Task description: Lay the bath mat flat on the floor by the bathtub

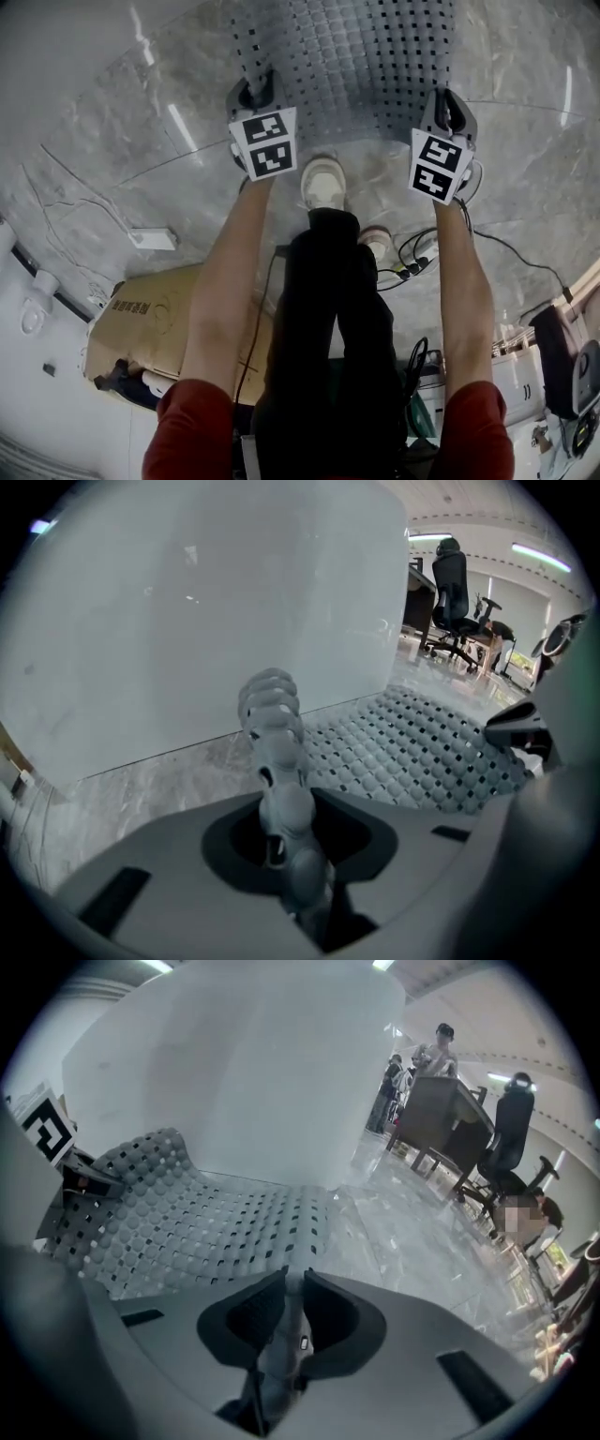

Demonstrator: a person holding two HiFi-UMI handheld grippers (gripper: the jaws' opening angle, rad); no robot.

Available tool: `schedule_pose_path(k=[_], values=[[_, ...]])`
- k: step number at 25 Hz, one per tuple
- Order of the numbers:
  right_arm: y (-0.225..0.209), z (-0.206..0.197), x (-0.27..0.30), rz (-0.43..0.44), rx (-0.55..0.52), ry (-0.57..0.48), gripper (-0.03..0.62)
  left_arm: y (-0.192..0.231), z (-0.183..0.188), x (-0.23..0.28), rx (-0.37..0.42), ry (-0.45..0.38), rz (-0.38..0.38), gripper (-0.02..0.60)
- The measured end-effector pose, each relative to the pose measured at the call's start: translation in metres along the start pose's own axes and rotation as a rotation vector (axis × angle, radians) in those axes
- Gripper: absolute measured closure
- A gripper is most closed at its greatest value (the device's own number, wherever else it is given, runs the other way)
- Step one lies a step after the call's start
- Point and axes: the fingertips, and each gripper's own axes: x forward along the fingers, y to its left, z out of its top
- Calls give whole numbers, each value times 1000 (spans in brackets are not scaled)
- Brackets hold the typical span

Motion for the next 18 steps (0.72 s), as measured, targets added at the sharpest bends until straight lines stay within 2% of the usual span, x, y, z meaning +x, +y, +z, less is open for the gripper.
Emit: schedule_pose_path(k=[4,8,12,18], values=[[-4,-15,15,20,34,57,523,13,-14,13,13,22,23,467],[-6,-25,25,19,7,88,523,27,-25,23,-21,39,60,420],[-9,-31,33,-4,6,107,523,34,-30,29,9,52,70,364],[-11,-35,40,-44,-21,114,522,52,-38,32,-48,61,93,259]])
